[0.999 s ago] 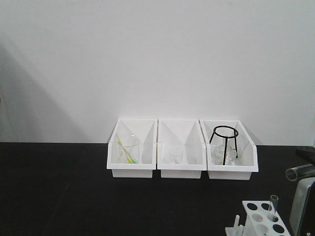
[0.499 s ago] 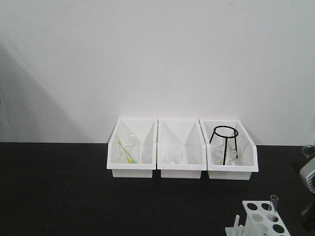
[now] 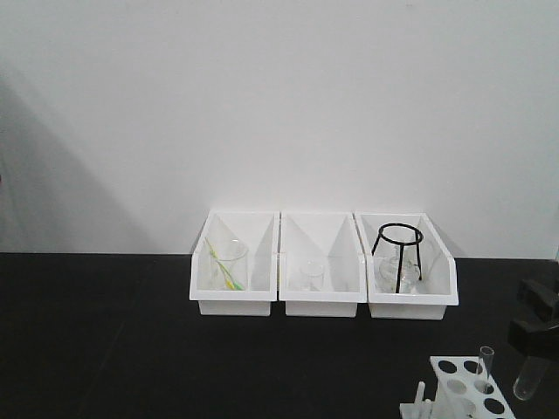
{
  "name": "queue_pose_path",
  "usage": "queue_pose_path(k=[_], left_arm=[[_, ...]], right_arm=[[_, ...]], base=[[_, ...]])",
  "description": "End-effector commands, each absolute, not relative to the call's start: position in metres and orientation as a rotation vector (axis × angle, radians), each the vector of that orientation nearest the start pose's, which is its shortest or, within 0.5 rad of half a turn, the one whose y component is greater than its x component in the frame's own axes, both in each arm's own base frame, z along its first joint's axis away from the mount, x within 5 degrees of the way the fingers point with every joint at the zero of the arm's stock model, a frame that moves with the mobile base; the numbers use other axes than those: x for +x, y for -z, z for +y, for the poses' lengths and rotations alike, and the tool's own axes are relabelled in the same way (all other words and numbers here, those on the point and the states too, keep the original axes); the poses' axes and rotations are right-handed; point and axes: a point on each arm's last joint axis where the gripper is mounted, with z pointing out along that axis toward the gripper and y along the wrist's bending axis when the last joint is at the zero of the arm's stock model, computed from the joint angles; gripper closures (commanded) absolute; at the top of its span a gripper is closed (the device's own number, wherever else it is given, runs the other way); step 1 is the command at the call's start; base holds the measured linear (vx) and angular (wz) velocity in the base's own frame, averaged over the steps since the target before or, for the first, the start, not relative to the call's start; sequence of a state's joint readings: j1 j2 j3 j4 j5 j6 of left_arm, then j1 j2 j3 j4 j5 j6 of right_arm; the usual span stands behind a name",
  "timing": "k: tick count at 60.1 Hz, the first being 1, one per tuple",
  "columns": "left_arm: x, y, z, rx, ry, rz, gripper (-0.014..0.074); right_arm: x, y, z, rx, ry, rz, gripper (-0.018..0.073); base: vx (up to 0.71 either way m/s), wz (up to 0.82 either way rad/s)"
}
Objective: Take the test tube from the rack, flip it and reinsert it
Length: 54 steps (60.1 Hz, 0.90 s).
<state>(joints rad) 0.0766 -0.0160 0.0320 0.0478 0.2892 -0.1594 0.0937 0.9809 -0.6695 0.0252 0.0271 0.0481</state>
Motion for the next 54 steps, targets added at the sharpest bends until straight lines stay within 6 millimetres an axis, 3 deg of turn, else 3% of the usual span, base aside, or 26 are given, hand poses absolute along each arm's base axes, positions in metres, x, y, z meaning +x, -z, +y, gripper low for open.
queue_pose_path(k=[1, 26, 36, 43, 54], left_arm=[[0.055, -0.186, 0.005, -0.164, 0.028, 1.683, 0.0603], [0.055, -0.186, 0.005, -0.164, 0.028, 1.683, 0.0603], [0.055, -0.186, 0.005, -0.164, 0.028, 1.683, 0.0603], [0.055, -0.186, 0.005, -0.164, 0.028, 1.683, 0.0603], [0.055, -0.186, 0.005, -0.164, 0.028, 1.683, 0.0603]], right_arm=[[0.213, -0.343, 0.019, -0.011, -0.124, 1.702, 0.0512], [0.236, -0.321, 0.022, -0.045, -0.098, 1.747, 0.0512], [0.229, -0.297, 0.021, 0.026, -0.167, 1.65, 0.0512], [0.225, -0.281, 0.021, 0.032, -0.174, 1.679, 0.0512], [0.231, -0.275, 0.024, -0.029, -0.158, 1.666, 0.0509]], base=[[0.0, 0.0], [0.0, 0.0], [0.0, 0.0], [0.0, 0.0], [0.0, 0.0]])
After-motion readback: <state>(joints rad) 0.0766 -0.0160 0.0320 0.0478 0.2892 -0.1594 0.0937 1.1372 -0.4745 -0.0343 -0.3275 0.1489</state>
